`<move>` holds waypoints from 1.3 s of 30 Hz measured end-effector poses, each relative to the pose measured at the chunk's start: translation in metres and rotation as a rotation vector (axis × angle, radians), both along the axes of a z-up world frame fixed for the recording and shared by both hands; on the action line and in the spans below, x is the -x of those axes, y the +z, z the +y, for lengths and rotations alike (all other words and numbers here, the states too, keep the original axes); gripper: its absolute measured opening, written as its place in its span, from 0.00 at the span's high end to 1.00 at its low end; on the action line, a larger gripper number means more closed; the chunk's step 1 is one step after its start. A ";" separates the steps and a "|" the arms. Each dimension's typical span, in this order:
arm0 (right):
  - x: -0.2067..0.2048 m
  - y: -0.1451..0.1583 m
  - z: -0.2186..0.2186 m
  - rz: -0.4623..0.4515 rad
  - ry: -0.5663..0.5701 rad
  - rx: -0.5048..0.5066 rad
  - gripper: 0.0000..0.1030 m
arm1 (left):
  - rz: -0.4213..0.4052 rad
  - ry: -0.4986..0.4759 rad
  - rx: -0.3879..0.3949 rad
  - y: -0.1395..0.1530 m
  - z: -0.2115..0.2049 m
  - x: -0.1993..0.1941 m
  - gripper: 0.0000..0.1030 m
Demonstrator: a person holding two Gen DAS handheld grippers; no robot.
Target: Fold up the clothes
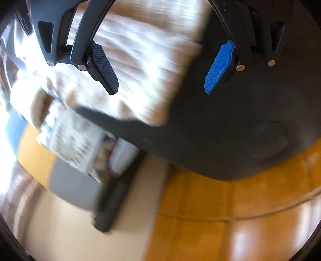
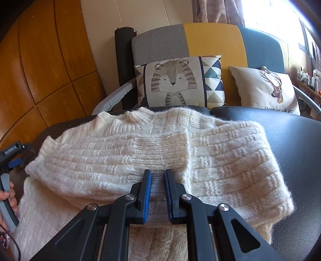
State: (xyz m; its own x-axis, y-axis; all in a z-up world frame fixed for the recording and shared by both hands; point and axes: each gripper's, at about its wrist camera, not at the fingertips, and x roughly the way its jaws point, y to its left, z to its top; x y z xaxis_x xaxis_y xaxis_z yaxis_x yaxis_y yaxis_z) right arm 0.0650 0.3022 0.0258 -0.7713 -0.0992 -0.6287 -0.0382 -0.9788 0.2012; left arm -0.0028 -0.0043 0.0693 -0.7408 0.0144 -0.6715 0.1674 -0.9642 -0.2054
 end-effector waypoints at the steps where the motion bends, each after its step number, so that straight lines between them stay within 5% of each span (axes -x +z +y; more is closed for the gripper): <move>1: -0.001 0.000 0.000 0.001 0.000 0.003 0.88 | -0.011 -0.046 0.038 -0.005 0.011 0.003 0.12; 5: -0.001 0.000 -0.002 -0.001 -0.002 -0.006 0.88 | -0.056 -0.217 0.175 -0.024 0.049 0.017 0.12; 9: -0.001 0.000 -0.004 -0.002 -0.005 -0.019 0.88 | -0.079 -0.225 0.086 -0.034 0.032 0.022 0.09; 15: 0.001 0.003 -0.010 -0.022 0.006 -0.048 0.81 | -0.059 -0.224 0.119 -0.037 0.038 0.020 0.09; 22: 0.013 0.041 -0.051 0.039 0.120 -0.080 0.80 | -0.043 -0.227 0.113 -0.035 0.030 0.025 0.09; 27: 0.062 0.012 -0.097 -0.132 0.229 -0.165 0.80 | -0.034 -0.231 0.105 -0.036 0.029 0.025 0.09; 29: 0.064 0.007 -0.094 -0.121 0.234 -0.200 0.80 | -0.031 -0.234 0.106 -0.037 0.029 0.025 0.08; 36: 0.051 0.020 -0.018 -0.122 0.037 -0.055 0.92 | -0.028 -0.246 0.102 -0.038 0.030 0.027 0.07; 39: 0.026 0.036 -0.019 -0.107 0.003 -0.042 0.82 | -0.029 -0.247 0.101 -0.039 0.029 0.027 0.07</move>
State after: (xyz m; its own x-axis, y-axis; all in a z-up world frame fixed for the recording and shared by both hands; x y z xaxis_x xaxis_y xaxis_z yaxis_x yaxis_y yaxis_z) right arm 0.0387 0.2832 0.0620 -0.6994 -0.0737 -0.7109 -0.0540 -0.9864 0.1554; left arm -0.0297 0.0251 0.0307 -0.7039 0.1244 -0.6994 -0.0709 -0.9919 -0.1051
